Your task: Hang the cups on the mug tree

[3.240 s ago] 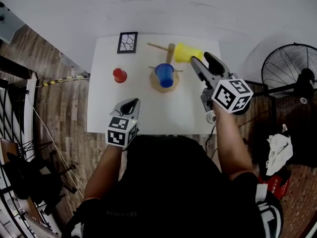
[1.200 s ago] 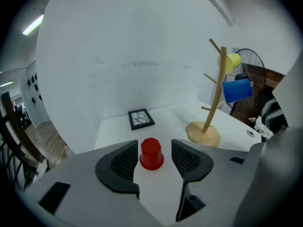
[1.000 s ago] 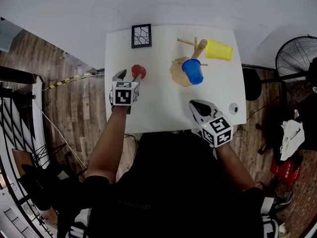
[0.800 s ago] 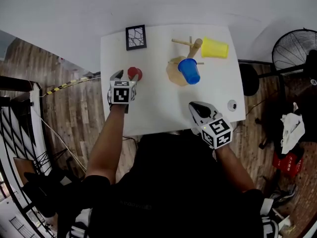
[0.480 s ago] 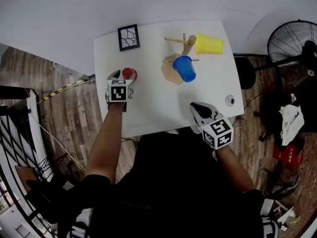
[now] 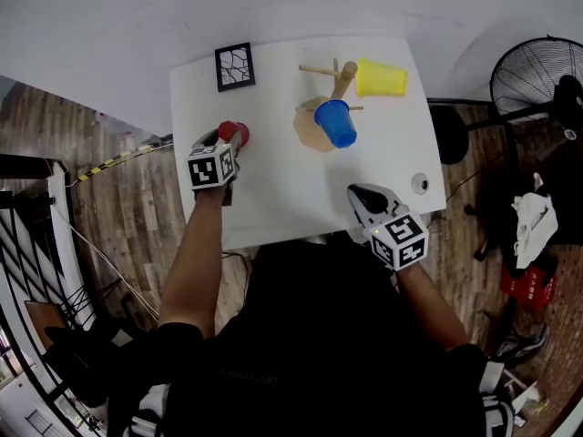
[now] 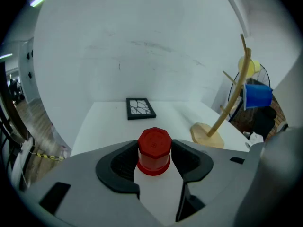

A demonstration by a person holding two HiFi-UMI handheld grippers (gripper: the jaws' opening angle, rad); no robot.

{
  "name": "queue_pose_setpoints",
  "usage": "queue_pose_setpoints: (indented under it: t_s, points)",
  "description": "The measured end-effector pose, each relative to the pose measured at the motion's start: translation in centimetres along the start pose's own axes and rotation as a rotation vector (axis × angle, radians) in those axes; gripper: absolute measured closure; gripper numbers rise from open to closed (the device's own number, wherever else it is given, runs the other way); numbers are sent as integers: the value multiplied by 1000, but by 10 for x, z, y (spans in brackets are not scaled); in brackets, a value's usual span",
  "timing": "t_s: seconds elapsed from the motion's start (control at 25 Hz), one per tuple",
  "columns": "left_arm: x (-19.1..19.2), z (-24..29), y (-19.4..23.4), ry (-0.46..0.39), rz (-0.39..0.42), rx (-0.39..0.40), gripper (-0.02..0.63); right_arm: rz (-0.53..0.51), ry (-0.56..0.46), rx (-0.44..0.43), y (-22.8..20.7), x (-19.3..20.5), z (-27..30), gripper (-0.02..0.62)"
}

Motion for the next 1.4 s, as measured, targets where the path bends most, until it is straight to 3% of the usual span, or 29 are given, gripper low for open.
queue_pose_setpoints:
  t_s: [0.4, 0.72, 1.4]
  points:
    - [-27, -32, -43, -249, -237, 274, 376, 10, -33, -50, -9, -6, 0, 580]
    - [-52, -43, -79, -315, -257, 438, 376, -4, -52, -61, -15, -9, -6, 580]
    - [-58, -6, -133, -255, -231, 461, 374, 11, -63, -50, -42, 2, -28, 580]
Point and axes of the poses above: the fingertips, and each gripper's own axes: z forward along the fingers, y to its left, x out of its underside, the point moved 4 cm from there along -z, backward along the fingers, and after that the axes turned 13 degrees about y, right-handed, at the moved point
